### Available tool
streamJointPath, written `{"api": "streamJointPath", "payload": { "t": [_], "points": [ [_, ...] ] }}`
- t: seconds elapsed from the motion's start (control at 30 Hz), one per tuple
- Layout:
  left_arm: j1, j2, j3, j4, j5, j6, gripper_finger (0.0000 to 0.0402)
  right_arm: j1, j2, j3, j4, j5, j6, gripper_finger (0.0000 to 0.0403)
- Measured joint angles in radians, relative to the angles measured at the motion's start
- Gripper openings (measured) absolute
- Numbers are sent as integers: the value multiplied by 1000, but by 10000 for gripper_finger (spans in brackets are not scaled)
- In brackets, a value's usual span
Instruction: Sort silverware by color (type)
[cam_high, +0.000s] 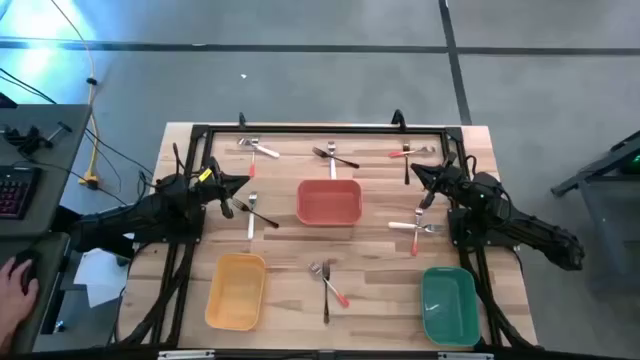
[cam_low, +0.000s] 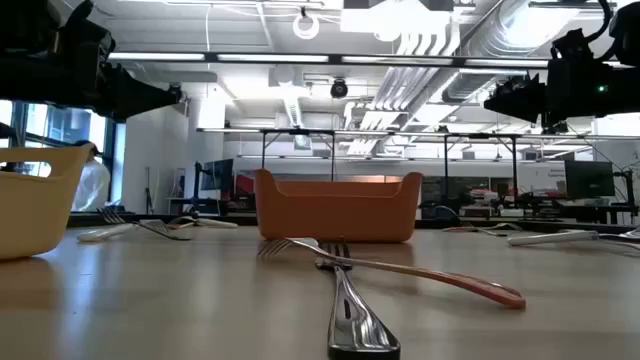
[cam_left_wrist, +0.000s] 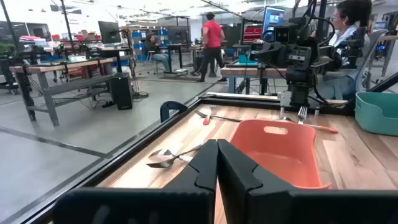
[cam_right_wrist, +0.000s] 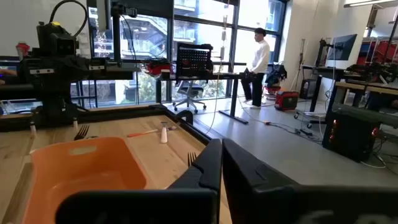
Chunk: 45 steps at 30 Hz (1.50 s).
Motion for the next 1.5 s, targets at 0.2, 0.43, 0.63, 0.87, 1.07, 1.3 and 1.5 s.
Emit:
{"api": "streamJointPath", "payload": {
  "t": [0.2,0.43,0.63,0.87,1.07,1.3,1.5],
  "points": [
    [0,0,0,0,0,0,1,0,0,0,0,0,0,0],
    [0,0,0,0,0,0,1,0,0,0,0,0,0,0],
    [0,0,0,0,0,0,1,0,0,0,0,0,0,0],
    [0,0,0,0,0,0,1,0,0,0,0,0,0,0],
    [0,0,0,0,0,0,1,0,0,0,0,0,0,0],
    [0,0,0,0,0,0,1,2,0,0,4,-6,288,0],
    [0,0,0,0,0,0,1,-1,-2,0,64,89,347,0]
  ]
}}
